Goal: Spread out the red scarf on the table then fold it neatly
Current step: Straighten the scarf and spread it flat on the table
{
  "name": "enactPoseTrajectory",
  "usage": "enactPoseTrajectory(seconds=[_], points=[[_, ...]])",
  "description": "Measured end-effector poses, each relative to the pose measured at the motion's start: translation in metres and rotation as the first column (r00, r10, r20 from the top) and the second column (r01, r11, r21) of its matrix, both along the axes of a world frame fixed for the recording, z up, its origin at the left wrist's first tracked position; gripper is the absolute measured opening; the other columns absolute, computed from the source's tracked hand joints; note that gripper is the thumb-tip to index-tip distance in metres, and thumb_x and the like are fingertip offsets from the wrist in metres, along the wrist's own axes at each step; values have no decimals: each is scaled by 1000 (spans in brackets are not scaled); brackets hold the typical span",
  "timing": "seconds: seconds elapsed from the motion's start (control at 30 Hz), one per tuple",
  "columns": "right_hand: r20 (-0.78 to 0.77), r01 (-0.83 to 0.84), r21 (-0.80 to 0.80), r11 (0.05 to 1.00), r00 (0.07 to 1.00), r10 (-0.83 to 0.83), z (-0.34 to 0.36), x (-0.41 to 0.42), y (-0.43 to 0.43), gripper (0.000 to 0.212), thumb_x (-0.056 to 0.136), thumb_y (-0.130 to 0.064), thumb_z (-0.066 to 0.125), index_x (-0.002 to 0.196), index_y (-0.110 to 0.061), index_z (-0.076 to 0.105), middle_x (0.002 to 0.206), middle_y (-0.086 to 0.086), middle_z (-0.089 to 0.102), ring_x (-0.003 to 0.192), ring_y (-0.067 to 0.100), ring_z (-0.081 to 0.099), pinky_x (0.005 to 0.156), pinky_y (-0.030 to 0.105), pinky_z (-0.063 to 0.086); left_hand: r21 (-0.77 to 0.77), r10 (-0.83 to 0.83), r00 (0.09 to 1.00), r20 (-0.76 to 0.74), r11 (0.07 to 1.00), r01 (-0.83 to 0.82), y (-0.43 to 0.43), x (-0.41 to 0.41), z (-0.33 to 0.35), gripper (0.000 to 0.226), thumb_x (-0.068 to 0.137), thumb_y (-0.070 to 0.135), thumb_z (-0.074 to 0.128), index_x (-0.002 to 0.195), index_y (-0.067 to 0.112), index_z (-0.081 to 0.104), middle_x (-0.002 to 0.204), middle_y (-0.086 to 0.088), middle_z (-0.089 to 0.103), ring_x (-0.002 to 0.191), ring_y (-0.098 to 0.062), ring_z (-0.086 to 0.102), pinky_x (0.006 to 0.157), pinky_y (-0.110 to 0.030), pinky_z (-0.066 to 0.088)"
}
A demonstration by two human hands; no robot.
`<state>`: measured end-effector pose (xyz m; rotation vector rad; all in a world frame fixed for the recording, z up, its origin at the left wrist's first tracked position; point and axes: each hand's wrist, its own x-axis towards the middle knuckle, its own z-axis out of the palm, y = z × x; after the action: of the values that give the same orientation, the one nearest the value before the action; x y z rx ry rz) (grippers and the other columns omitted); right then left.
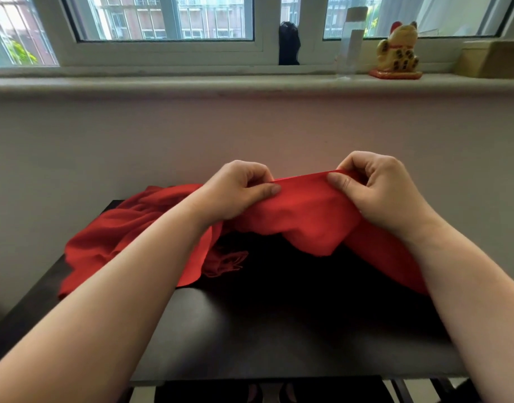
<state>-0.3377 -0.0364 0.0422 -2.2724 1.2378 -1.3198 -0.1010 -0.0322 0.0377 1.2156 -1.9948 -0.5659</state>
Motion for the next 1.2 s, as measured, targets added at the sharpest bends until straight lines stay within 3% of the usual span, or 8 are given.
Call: enactPoseTrajectory(seconds=[0.17,0.33,0.53,0.67,0.73,0.83,0.97,1.2], points=[[-32,-7,29,1000,999,8,-4,0,-3,16,84,-24,67,72,-16,61,63,3,61,55,12,48,57,30,41,-242,274,931,242,946,-215,3,10,-6,12,80,13,57,83,14,69,63,8,57,59,-3,50,63,-14,39],[-28,-23,-1,1000,999,23,-5,5,2,16,84,-23,67,71,-17,61,61,-6,57,55,6,48,54,16,37,-328,504,825,258,848,-416,-3,13,-13,13,72,9,53,77,10,65,79,-7,65,83,-30,59,74,-31,44],[-9,93,-25,995,996,-94,-8,-13,-7,16,85,-23,67,71,-16,61,61,-6,57,54,10,47,54,19,37,-318,570,792,219,809,-495,3,34,-19,28,67,18,46,79,7,69,79,-14,69,79,-30,61,70,-28,40],[-77,172,-6,985,982,-172,-15,-18,-11,16,84,-23,67,72,-15,60,60,7,57,53,20,47,56,30,38,-90,370,927,-61,923,-374,14,29,-10,31,75,-5,46,76,15,70,70,2,66,57,3,51,56,-10,39],[-82,190,-1,982,978,-189,-19,-18,-11,16,84,-23,66,72,-15,61,60,7,57,53,19,48,55,29,37,-5,370,909,-192,926,-378,17,29,-7,30,77,-2,46,71,19,67,64,6,62,51,4,49,52,-10,39],[-14,202,-23,979,979,-203,-18,-16,-9,16,85,-23,66,73,-13,62,60,7,58,55,20,49,54,18,36,-177,512,859,1,846,-504,14,40,-1,20,76,10,49,72,16,68,60,4,60,55,-1,54,58,-12,40],[17,206,-67,976,979,-205,-2,-11,-9,14,84,-22,66,73,-15,62,60,6,58,52,17,48,52,16,34,-470,618,763,189,740,-482,8,44,21,28,69,12,41,79,6,67,81,-13,68,84,-32,62,76,-34,46],[-131,254,7,967,959,-251,-4,-13,-3,11,78,-17,72,72,-19,63,64,-6,61,65,19,60,64,27,40,-354,515,857,25,806,-475,12,26,31,18,78,6,50,74,7,67,54,9,48,59,-5,43,62,-14,30]])
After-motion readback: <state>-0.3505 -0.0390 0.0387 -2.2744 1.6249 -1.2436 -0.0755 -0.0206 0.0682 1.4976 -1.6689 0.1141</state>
